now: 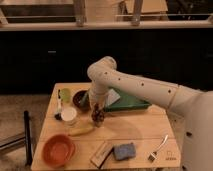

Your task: Place grapes in metal cup

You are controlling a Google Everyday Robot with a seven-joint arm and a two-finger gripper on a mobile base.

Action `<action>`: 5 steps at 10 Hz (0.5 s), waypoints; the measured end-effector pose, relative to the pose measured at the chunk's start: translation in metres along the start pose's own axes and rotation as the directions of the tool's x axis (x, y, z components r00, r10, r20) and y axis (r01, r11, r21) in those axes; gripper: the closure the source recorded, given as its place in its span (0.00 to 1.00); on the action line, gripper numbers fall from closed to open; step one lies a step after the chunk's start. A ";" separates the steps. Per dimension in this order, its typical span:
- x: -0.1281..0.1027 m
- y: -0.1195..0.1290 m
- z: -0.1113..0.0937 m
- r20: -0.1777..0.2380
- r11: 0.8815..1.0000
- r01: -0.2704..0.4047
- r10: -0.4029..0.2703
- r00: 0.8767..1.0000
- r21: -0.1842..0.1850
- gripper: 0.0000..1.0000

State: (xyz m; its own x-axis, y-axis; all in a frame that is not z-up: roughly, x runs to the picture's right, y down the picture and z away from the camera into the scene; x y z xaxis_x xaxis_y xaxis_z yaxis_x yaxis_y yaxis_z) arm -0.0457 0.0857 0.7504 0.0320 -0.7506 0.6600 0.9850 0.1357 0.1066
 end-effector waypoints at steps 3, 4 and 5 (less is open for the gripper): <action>0.001 0.002 -0.001 0.003 1.000 -0.009 0.009 1.000 0.003 0.27; 0.001 0.003 -0.001 0.003 1.000 -0.012 0.012 1.000 0.004 0.21; 0.001 0.003 -0.002 0.003 1.000 -0.014 0.014 1.000 0.007 0.20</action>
State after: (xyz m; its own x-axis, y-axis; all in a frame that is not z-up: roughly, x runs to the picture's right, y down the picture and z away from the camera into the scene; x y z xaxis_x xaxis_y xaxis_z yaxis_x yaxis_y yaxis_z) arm -0.0423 0.0838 0.7498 0.0451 -0.7469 0.6634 0.9832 0.1506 0.1027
